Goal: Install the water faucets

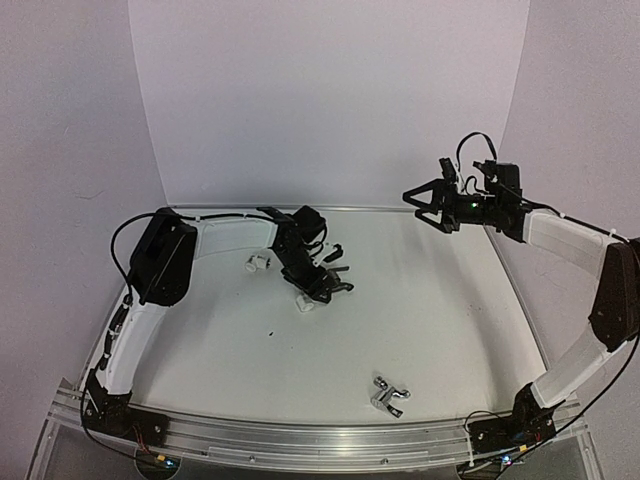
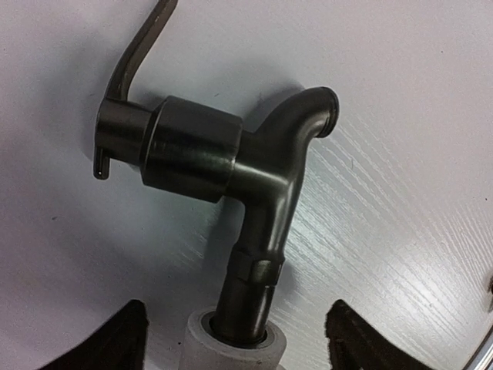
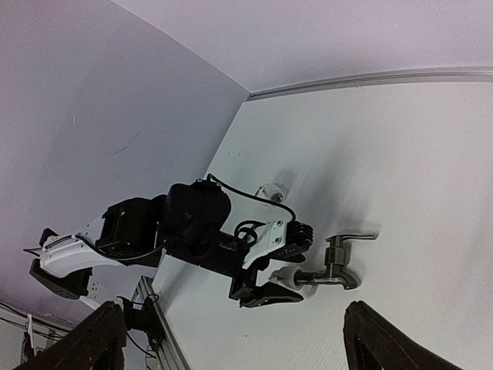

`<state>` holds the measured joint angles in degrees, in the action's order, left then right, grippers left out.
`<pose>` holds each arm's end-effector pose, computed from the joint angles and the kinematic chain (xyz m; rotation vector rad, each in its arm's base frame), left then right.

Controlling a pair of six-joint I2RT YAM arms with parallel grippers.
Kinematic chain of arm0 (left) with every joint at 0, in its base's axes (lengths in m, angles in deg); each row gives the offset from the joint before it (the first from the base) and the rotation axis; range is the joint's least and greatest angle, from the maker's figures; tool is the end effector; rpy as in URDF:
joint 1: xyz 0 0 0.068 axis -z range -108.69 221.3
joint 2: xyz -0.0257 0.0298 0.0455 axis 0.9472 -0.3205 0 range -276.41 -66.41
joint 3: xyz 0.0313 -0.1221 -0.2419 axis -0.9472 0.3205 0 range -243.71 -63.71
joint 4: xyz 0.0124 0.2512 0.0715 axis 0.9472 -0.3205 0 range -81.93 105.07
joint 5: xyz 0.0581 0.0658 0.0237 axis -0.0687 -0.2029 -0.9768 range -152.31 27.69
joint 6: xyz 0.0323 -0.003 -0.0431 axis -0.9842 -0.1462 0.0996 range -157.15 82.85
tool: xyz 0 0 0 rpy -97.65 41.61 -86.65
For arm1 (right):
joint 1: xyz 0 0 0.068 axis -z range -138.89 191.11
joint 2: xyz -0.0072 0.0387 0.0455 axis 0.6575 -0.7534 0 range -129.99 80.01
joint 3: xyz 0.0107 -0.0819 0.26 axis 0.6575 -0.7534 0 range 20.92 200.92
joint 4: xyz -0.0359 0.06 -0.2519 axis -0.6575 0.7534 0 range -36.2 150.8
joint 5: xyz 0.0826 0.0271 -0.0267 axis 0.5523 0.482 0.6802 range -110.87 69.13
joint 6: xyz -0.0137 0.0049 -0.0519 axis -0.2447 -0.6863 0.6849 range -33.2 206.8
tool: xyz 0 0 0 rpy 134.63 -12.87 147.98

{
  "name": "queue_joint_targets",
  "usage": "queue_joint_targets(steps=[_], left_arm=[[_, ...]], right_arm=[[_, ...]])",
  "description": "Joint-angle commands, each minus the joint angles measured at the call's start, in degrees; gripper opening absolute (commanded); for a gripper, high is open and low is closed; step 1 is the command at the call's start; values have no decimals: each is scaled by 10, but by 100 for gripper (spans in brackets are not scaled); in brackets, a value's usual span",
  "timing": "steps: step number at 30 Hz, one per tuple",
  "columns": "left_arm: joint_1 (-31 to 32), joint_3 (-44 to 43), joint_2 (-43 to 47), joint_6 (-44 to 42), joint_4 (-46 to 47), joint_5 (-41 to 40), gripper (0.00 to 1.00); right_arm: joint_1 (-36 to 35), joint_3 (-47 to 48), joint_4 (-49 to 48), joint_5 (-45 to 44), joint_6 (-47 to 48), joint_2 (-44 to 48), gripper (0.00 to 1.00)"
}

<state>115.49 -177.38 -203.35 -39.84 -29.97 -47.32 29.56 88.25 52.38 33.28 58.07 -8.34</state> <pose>0.3533 -0.3563 0.1513 1.1915 2.5688 -0.5404 0.3390 0.0988 0.3137 -0.3897 1.9616 1.3598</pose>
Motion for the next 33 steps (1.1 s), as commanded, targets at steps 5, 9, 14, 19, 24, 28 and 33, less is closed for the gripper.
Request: queue_joint_targets(steps=[5,9,14,19,24,28,33], left_arm=[[-20,-7,103,37,-4,27,100],[-82,60,192,124,58,64,100],[-198,216,320,206,172,138,100],[-272,302,421,221,176,125,100],[-322,372,506,219,165,89,100],[-339,426,560,229,162,49,100],[-344,514,608,254,195,17,100]], right_arm=[[-1,2,-3,20,16,12,96],[-1,53,88,-4,100,0,98],[1,109,195,-113,235,7,98],[26,108,210,-163,281,16,98],[70,83,207,-164,307,0,98],[90,59,203,-175,329,-8,98],[94,22,183,-178,326,-7,98]])
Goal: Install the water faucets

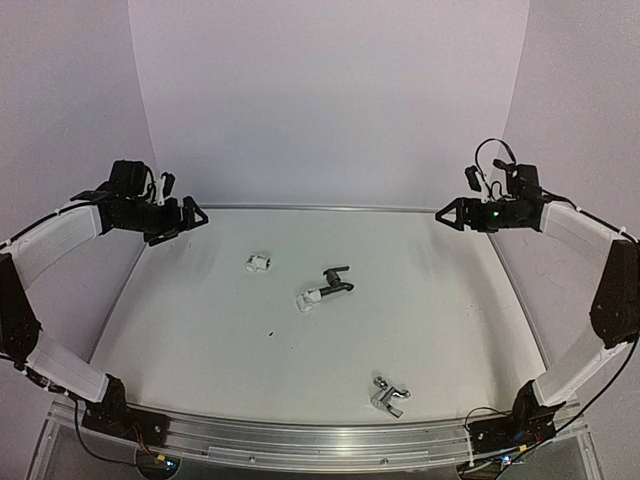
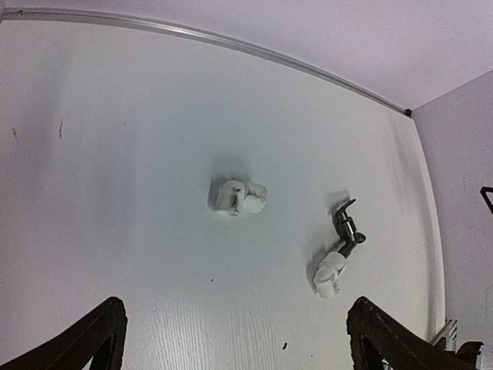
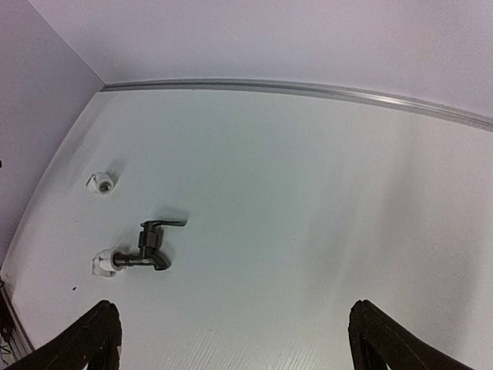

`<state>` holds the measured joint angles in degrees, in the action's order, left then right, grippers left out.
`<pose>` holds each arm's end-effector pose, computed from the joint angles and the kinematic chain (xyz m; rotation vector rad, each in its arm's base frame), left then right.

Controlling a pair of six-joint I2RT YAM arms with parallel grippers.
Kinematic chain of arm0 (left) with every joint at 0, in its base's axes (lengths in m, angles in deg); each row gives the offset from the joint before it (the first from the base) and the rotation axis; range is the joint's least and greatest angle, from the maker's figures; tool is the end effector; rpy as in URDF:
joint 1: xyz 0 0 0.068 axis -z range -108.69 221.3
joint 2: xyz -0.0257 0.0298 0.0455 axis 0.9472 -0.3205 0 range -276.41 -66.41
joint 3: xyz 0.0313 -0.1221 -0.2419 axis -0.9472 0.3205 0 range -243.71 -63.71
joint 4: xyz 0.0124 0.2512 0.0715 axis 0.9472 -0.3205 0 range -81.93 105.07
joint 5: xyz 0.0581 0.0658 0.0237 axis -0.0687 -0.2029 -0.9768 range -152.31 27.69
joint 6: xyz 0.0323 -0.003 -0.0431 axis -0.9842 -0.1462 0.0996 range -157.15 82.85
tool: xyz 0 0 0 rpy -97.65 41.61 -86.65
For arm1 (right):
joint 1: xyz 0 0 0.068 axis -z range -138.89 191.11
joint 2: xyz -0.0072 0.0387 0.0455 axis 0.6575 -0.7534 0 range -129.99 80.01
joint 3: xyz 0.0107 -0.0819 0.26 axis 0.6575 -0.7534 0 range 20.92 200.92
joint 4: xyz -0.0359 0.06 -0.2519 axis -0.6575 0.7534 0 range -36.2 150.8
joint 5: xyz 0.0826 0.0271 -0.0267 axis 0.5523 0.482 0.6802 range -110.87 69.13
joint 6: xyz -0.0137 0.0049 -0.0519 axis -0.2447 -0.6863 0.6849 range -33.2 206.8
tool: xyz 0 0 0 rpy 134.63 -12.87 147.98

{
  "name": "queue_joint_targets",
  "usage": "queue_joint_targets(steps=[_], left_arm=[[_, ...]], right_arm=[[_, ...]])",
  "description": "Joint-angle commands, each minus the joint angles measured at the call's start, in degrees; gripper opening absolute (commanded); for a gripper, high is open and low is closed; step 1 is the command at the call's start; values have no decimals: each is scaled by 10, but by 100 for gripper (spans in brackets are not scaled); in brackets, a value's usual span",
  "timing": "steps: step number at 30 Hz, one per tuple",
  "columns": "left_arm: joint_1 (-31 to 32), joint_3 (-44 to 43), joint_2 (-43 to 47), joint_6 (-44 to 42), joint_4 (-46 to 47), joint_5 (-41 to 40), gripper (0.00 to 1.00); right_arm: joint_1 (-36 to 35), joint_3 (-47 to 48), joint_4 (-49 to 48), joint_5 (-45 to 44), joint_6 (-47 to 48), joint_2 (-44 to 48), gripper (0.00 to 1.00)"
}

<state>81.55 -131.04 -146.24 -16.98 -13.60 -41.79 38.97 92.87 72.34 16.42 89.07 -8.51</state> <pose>0.2993 -0.0668 0.3082 -0.0107 2.3287 -0.6817 0.3477 0.0347 0.3062 -0.4467 2.0759 0.7044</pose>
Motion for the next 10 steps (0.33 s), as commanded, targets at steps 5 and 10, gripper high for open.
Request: queue_joint_targets(steps=[5,10], left_arm=[[-5,86,52,36,46,-46,100],[-6,80,54,39,38,-55,100]], right_arm=[[0,-50,-38,-8,5,-1,98],[0,-58,-50,-7,0,3,98]])
